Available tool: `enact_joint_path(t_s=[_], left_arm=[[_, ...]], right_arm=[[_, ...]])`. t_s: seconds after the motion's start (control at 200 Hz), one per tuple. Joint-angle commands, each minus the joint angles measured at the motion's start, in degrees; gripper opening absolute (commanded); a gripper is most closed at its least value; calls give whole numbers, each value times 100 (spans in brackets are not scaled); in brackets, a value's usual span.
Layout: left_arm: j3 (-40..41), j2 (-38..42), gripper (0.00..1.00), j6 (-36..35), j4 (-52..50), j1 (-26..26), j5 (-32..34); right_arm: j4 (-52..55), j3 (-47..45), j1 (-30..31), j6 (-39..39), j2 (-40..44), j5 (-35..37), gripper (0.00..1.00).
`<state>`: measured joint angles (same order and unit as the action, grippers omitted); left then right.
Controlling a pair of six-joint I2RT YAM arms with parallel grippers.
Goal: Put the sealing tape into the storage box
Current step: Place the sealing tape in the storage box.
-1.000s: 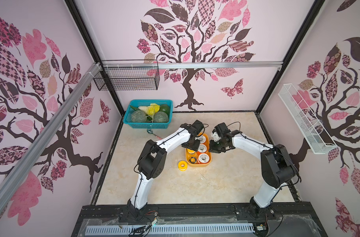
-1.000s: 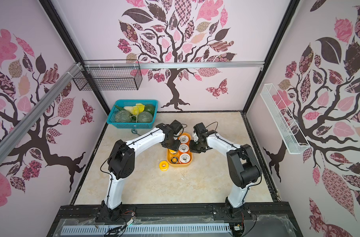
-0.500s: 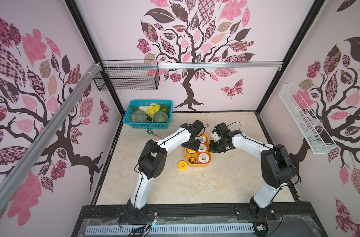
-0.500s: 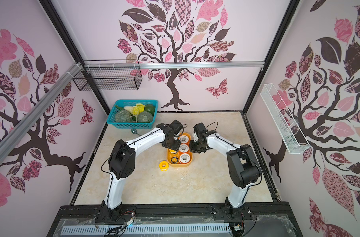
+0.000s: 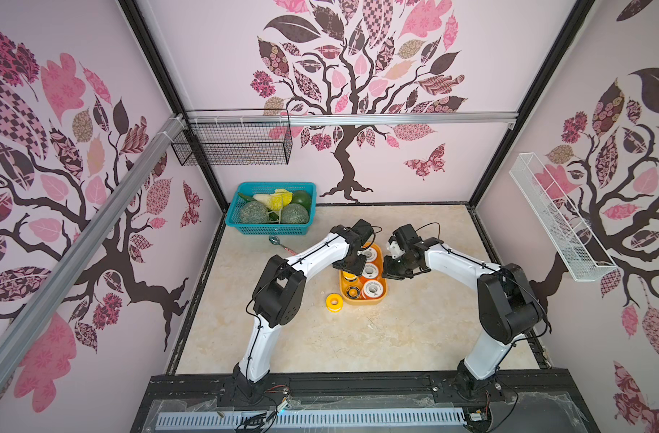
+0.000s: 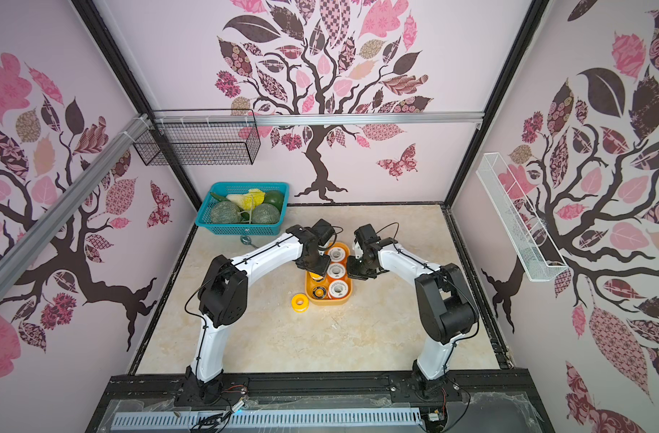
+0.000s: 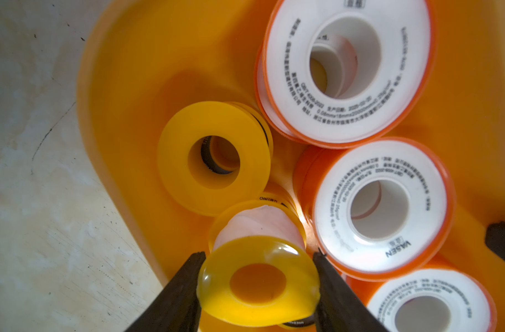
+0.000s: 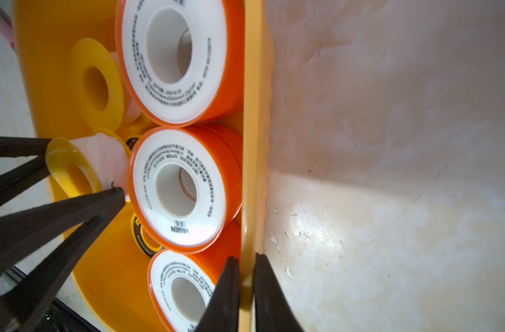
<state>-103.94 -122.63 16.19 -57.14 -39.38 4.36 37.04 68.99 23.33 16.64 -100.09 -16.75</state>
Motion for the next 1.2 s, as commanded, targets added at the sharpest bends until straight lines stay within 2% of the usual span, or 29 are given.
enact_joint_path(t_s=[0.0, 0.365, 1.195], left_arm=[[-43, 210, 59, -54, -87, 13, 152], [186, 449, 61, -79, -127, -17, -7], [-47, 48, 61, -186, -264, -79, -348]], right_arm=[[41, 257, 17, -56, 135, -36, 16], [50, 255, 21, -55, 125, -47, 16], [81, 302, 17, -82, 61, -50, 16]])
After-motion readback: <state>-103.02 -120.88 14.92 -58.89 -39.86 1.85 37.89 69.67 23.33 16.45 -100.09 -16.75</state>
